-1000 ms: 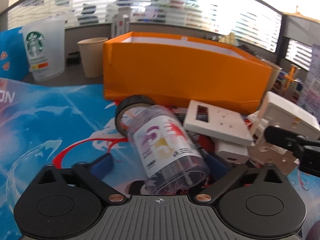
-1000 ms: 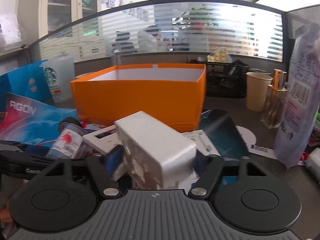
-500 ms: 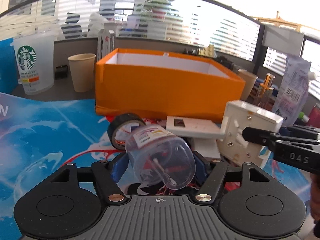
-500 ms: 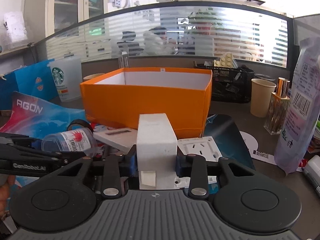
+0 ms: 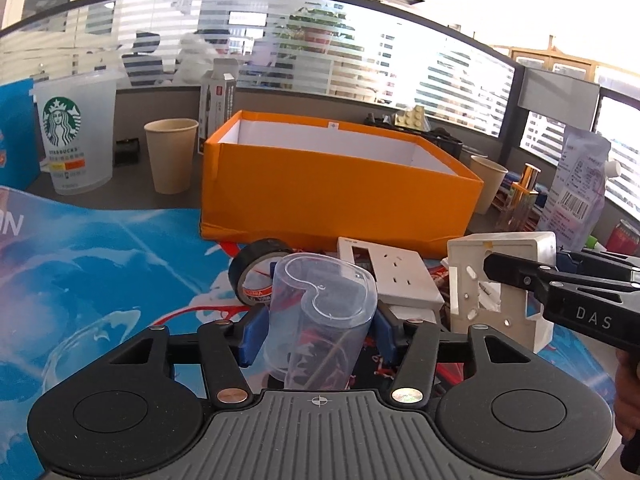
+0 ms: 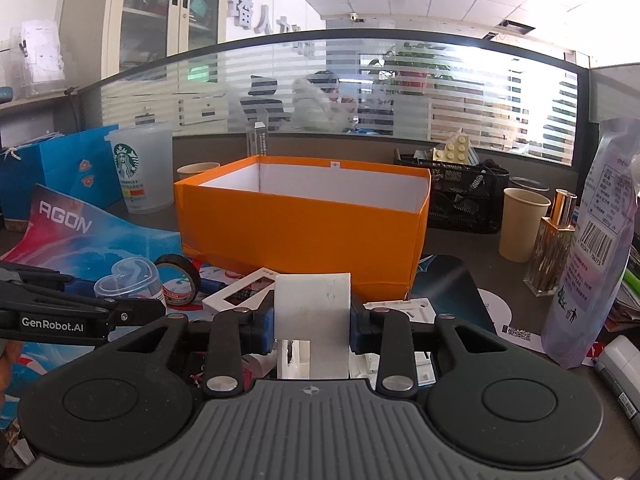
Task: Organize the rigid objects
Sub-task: 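Lift the clear canister with the left gripper while the right gripper lifts the white box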
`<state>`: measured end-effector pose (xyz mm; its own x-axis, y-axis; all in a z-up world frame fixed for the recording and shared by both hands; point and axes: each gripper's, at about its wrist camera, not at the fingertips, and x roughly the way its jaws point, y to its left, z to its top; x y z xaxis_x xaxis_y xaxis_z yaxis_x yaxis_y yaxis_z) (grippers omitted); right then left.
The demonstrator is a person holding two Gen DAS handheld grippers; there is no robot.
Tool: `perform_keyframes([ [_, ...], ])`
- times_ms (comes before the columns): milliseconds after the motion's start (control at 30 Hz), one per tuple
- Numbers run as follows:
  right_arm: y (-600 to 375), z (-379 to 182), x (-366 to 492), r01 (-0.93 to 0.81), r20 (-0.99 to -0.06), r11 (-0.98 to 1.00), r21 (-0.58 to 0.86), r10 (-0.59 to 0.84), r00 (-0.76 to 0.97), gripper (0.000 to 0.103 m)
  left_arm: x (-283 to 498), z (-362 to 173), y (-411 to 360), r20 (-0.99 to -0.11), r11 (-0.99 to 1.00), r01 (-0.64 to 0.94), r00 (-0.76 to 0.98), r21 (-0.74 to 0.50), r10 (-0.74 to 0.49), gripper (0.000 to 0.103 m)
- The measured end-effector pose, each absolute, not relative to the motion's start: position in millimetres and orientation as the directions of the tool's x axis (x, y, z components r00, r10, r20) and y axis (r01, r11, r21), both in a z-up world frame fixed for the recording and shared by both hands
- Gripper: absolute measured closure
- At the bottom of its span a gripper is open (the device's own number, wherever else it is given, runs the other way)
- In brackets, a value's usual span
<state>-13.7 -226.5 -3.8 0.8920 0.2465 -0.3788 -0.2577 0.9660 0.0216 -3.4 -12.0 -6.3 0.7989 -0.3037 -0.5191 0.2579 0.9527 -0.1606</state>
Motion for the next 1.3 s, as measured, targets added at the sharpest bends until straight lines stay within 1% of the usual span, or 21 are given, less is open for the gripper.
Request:
perform_keyframes([
  [200, -227, 4, -18, -0.264, -0.35, 0.964, 0.034, 0.259, 0.9, 0.073, -7, 7, -3, -0.484, 0.954, 0.252, 0.822, -0.162, -0.3, 0.05],
  [333, -230, 11, -19, -0.265, -0.331, 0.963, 0.041, 0.263, 0.906, 0.073, -3, 14, 0, -0.476, 0.956, 0.245, 0.829, -0.162, -0.294, 0.05],
  [633, -235, 27, -16, -0.261, -0.299, 0.964, 0.045, 0.263, 0.917, 0.073, 2, 38, -4, -0.437, 0.948, 0.276, 0.842, -0.159, -0.318, 0.05],
  [1300, -228, 75, 27, -0.288, -0.214, 0.957, 0.017, 0.285, 0.934, 0.073, 46, 92, -2, -0.337, 0.945, 0.295, 0.883, -0.144, -0.327, 0.05],
])
